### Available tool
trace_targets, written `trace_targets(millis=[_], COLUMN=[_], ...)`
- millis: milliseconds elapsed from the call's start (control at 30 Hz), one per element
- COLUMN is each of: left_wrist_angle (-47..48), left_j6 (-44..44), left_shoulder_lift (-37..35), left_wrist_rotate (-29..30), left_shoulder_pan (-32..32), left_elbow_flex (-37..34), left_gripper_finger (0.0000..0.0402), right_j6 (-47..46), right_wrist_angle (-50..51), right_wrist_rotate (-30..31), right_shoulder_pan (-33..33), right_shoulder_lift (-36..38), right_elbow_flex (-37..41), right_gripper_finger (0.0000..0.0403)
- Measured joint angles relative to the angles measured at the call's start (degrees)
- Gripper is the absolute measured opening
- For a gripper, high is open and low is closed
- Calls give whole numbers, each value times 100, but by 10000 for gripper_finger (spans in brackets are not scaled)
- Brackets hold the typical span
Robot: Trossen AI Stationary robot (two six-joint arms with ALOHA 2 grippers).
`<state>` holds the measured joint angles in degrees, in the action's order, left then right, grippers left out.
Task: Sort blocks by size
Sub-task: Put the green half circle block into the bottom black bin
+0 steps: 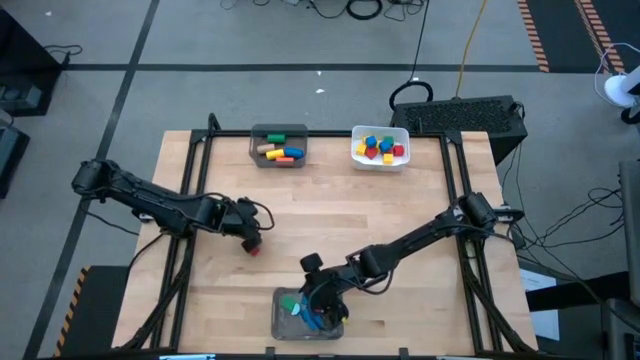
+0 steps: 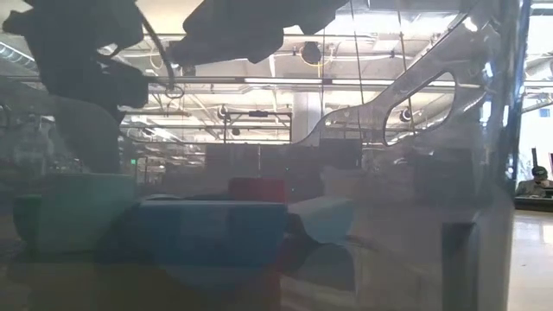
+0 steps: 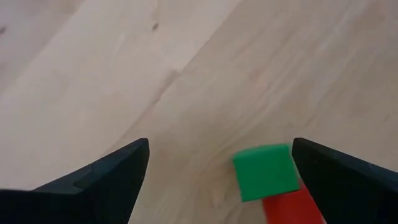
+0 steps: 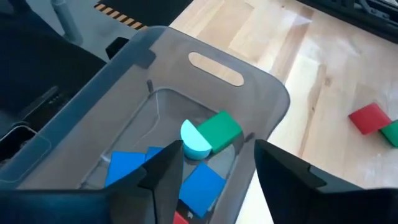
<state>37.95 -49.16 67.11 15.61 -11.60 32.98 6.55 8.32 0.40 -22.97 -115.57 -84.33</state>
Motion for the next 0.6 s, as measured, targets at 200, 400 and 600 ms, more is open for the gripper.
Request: trace_targets(millis=[200, 400, 600], left_wrist_angle=[-174, -445, -454], left_j6=[-84, -282, -459], left_shoulder_lift=[0, 206, 667], left_wrist_rotate=[-71, -55, -49], left_shoulder_pan=[-41, -262, -430], left_elbow_flex=[-108, -108, -110], left_gripper_finger=[396, 396, 396], right_j6=[-90, -113, -140], right_wrist_angle=[4, 15, 48], right_wrist_rotate=[-6, -14, -30], right_shoulder_pan=[18, 18, 16], right_shoulder_lift=[4, 4, 4], right_elbow_flex=[0, -2, -4], right_gripper_finger=[185, 185, 185])
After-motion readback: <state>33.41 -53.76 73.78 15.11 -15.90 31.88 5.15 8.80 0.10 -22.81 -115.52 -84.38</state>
